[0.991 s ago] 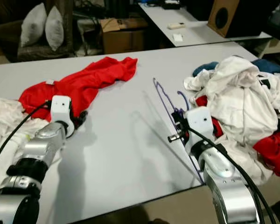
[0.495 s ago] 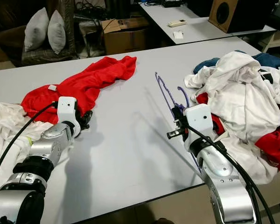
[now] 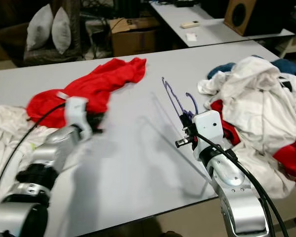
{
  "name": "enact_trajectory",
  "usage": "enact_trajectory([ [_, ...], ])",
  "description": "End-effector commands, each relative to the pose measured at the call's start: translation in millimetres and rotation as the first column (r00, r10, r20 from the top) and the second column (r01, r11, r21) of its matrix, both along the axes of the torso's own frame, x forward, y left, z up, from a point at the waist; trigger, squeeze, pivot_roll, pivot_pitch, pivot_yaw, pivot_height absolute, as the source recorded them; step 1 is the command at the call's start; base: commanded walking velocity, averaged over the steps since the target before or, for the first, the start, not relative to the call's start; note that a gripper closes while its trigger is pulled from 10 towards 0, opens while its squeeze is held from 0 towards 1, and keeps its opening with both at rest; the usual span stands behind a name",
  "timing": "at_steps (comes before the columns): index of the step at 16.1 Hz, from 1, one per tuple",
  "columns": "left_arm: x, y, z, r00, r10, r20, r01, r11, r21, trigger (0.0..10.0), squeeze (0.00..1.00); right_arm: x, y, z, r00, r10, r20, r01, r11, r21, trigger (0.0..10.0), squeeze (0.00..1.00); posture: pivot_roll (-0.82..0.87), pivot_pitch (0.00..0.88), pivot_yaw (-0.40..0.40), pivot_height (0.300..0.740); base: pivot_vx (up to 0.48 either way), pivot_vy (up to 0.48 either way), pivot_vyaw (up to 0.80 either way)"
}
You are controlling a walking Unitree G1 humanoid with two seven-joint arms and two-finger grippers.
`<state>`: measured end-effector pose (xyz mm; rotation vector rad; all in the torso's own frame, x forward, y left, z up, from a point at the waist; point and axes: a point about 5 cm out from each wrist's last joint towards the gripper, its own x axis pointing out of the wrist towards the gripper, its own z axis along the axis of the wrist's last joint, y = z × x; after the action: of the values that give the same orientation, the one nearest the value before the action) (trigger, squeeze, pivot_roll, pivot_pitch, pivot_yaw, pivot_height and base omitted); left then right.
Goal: Hang hanger
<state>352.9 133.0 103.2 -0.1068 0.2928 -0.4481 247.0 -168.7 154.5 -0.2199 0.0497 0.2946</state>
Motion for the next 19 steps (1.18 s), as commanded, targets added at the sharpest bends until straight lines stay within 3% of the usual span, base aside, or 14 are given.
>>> enact_trajectory([
  [1,-0.3,-18.2,11,0.994,-0.108,0.032,0.109,0.994,-0.012,0.0,0.00,2.0,0.7,-1,1.000,0.012,-0.006,-0.012,1.000,0.003,10.0,0.00,-0.01,0.000,0.026,0.740,0.000,0.000,0.00],
  [2,-4.7,-34.5,17,0.978,-0.200,0.059,0.201,0.979,-0.015,0.0,0.00,2.9,0.0,0,1.000,0.011,-0.001,-0.011,1.000,0.006,10.0,0.00,-0.01,0.000,0.025,0.740,0.000,0.000,0.00],
  [3,-16.7,-61.5,24,0.930,-0.353,0.103,0.357,0.934,-0.021,0.0,0.00,3.9,-1.1,2,1.000,0.009,0.008,-0.009,1.000,0.013,10.0,0.00,-0.01,0.000,0.024,0.740,0.000,0.000,0.00],
  [4,-27.9,-77.7,24,0.889,-0.440,0.128,0.446,0.895,-0.016,0.0,0.00,3.8,-0.9,3,1.000,0.005,0.012,-0.005,1.000,0.021,10.0,0.00,-0.01,0.000,0.024,0.740,0.000,0.000,0.00],
  [5,-28.2,-75.2,12,0.900,-0.424,0.101,0.415,0.904,0.099,10.0,0.00,2.3,0.4,1,1.000,0.011,0.009,-0.011,1.000,0.022,10.0,0.00,-0.01,0.000,0.026,0.740,0.000,0.000,0.00],
  [6,-26.3,-69.9,9,0.907,-0.412,0.084,0.401,0.907,0.127,10.0,0.00,1.5,0.7,1,1.000,0.013,0.008,-0.013,1.000,0.022,10.0,0.00,-0.01,0.000,0.026,0.740,0.000,0.000,0.00],
  [7,-24.0,-59.2,7,0.917,-0.394,0.056,0.385,0.914,0.128,10.0,1.00,0.3,1.2,0,1.000,0.017,0.006,-0.017,1.000,0.024,10.0,0.00,0.00,0.000,0.025,0.740,0.000,0.000,0.00],
  [8,-21.8,-43.4,9,0.927,-0.372,0.041,0.364,0.921,0.138,10.0,1.00,-0.7,0.0,1,1.000,0.020,0.009,-0.020,0.999,0.029,10.0,0.00,0.00,0.000,0.025,0.740,0.000,0.000,0.00],
  [10,-23.9,-36.3,11,0.919,-0.392,0.046,0.382,0.913,0.146,10.0,1.00,0.2,-3.2,2,1.000,0.014,0.018,-0.015,0.999,0.030,10.0,0.00,0.00,0.000,0.033,0.740,0.000,0.000,0.00],
  [15,-37.5,-13.7,30,0.812,-0.579,0.070,0.553,0.802,0.227,10.0,1.00,-5.3,-23.8,15,0.999,0.025,0.041,-0.025,1.000,0.010,10.0,0.00,-0.02,0.000,0.064,0.740,0.000,0.000,0.00],
  [17,-26.4,0.9,42,0.826,-0.556,0.093,0.514,0.811,0.278,10.0,1.00,-14.1,-30.9,20,0.996,0.081,0.023,-0.081,0.997,0.018,10.0,0.00,-0.02,0.000,0.073,0.740,0.000,0.000,0.00],
  [18,-7.1,16.0,50,0.891,-0.437,0.126,0.373,0.861,0.347,10.0,0.00,-22.7,-34.6,25,0.989,0.147,0.014,-0.147,0.989,0.015,10.0,0.00,-0.03,0.000,0.080,0.740,0.000,0.000,0.00],
  [19,-1.5,20.6,53,0.906,-0.398,0.142,0.324,0.870,0.371,10.0,0.00,-25.4,-35.5,26,0.985,0.170,0.012,-0.170,0.985,0.012,10.0,0.00,-0.03,0.000,0.080,0.740,0.000,0.000,0.00],
])
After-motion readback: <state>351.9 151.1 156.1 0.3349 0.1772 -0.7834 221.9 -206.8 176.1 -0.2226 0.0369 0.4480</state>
